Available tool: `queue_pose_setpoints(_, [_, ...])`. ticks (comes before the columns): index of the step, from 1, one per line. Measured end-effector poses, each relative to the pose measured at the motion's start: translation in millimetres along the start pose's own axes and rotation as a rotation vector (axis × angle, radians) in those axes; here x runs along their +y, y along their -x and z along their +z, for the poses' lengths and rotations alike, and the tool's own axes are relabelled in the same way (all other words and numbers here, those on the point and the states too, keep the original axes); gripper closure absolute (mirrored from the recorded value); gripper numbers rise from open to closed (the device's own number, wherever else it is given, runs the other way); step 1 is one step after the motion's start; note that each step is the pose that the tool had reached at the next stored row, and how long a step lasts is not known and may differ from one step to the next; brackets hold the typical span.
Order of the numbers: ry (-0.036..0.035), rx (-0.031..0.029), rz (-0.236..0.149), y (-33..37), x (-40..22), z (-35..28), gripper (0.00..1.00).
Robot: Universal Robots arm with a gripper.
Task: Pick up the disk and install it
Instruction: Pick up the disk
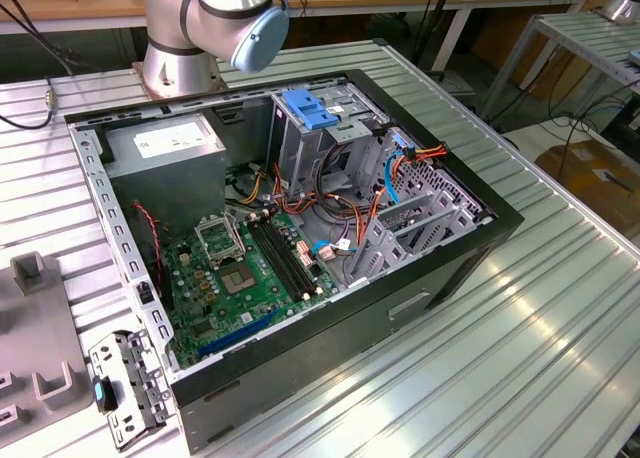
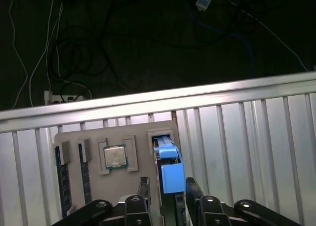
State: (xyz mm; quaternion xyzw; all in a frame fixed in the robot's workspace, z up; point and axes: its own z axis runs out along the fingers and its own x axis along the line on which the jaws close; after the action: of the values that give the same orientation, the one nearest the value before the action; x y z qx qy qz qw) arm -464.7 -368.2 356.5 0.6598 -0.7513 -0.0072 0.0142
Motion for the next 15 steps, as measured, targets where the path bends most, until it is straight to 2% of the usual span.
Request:
queue_pose_setpoints(3, [-0.0004,0.0001,-0.006,0.1,-0.3,7.3,0.56])
queue_pose_setpoints(4, [-0.0005,0.0001,-0.007,0.1,-0.3,9.1,0.5])
queue_pose_setpoints(7, [-0.0011,0.0002,-0.011,0.2,-0.5,15.2,0.5])
queue_pose_setpoints(15, [-0.0037,0.0004,-0.041,0.2,-0.5,25.8,0.5])
